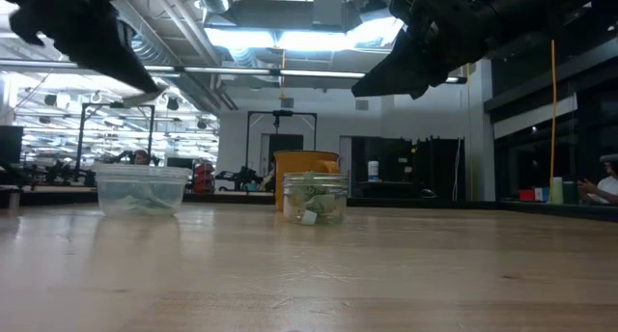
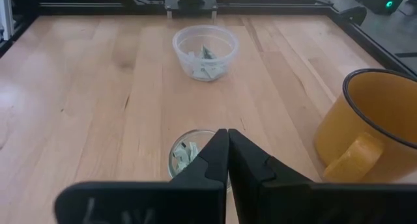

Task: Pick and place Stevia / Truvia into bins
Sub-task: Put the stevia packet into the plastic tupperware

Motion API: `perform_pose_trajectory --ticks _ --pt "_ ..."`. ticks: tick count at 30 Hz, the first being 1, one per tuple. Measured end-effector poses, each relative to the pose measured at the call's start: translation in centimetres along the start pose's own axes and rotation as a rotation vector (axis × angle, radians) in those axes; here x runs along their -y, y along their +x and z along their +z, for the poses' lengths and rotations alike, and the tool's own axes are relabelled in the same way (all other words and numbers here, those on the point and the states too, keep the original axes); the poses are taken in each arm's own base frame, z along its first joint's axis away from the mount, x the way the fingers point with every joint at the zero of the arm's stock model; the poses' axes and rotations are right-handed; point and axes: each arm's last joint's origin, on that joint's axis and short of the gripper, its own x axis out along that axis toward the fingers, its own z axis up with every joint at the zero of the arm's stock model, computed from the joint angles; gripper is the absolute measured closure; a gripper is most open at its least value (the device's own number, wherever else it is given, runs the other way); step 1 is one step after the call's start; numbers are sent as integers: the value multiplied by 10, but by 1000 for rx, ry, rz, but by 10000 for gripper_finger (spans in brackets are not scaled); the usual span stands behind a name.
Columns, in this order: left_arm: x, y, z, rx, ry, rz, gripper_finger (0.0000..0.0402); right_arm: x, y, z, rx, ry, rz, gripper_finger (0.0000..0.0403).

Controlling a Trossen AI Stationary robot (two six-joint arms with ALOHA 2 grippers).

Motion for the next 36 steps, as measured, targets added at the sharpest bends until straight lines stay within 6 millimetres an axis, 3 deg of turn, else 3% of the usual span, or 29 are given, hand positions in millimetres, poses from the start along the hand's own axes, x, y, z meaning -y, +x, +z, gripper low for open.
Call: perform_pose_trajectory --ticks 20,36 --pt "21 67 -14 -277 140 36 398 0 0 0 -1 0 0 389" --pt "15 79 -16 -343 134 17 397 0 0 0 -1 -3 0 389"
